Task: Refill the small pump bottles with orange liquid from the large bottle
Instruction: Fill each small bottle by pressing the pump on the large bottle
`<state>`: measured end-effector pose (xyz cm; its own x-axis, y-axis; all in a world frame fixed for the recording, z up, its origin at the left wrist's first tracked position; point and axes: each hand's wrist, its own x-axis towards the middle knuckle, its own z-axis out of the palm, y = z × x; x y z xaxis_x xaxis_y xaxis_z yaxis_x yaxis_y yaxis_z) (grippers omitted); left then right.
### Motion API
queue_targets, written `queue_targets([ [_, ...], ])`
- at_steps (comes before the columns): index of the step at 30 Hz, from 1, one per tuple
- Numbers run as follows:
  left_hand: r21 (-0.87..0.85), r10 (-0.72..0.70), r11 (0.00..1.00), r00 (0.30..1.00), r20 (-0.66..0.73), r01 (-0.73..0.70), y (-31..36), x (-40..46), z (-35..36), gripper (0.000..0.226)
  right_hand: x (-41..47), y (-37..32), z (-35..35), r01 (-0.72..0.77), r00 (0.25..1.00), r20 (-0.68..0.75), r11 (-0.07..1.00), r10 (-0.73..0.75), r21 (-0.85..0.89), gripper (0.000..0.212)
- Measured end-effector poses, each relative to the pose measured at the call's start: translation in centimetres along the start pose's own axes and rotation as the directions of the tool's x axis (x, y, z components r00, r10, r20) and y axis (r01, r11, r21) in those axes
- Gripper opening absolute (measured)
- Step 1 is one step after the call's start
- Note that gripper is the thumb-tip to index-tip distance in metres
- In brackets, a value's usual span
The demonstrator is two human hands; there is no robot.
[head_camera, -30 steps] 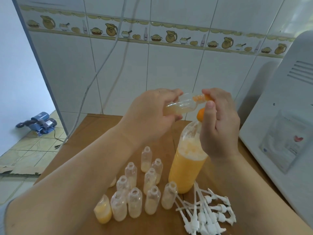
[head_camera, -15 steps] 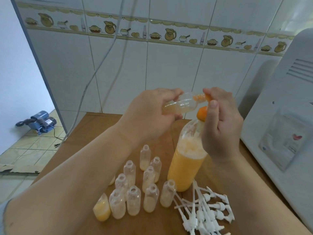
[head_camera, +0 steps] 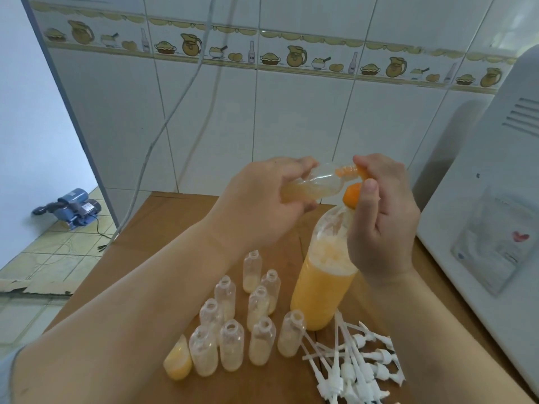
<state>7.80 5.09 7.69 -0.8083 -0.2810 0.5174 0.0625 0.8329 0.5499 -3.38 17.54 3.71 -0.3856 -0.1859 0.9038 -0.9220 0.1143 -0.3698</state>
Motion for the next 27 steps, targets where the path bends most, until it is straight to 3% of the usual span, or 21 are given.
queue_targets([
  [8, 0.036, -0.019, 0.999, 1.000, -0.002, 0.019, -0.4, 0.2, -0.6, 0.057, 1.0, -0.3, -0.5, -0.011, 0.995, 0.103, 1.000, 0.013, -0.018, 0.048],
  [13, 0.030, 0.006, 1.000, 1.000, -0.001, -0.006, -0.1, 0.2, -0.2, 0.057, 0.2, 0.2, 0.2, 0.001, 1.000, 0.022, 1.000, -0.001, -0.015, 0.041],
  [19, 0.074, 0.003, 0.997, 1.000, 0.018, -0.005, -0.4, 0.4, -0.6, 0.056, 0.8, 0.3, -0.4, -0.023, 0.992, 0.120, 1.000, 0.024, -0.009, 0.045],
  [27, 0.073, 0.038, 0.997, 0.999, -0.006, -0.038, -0.4, 0.3, -0.1, 0.057, 0.0, 0.5, 0.8, -0.013, 1.000, 0.017, 1.000, 0.013, 0.008, 0.039],
])
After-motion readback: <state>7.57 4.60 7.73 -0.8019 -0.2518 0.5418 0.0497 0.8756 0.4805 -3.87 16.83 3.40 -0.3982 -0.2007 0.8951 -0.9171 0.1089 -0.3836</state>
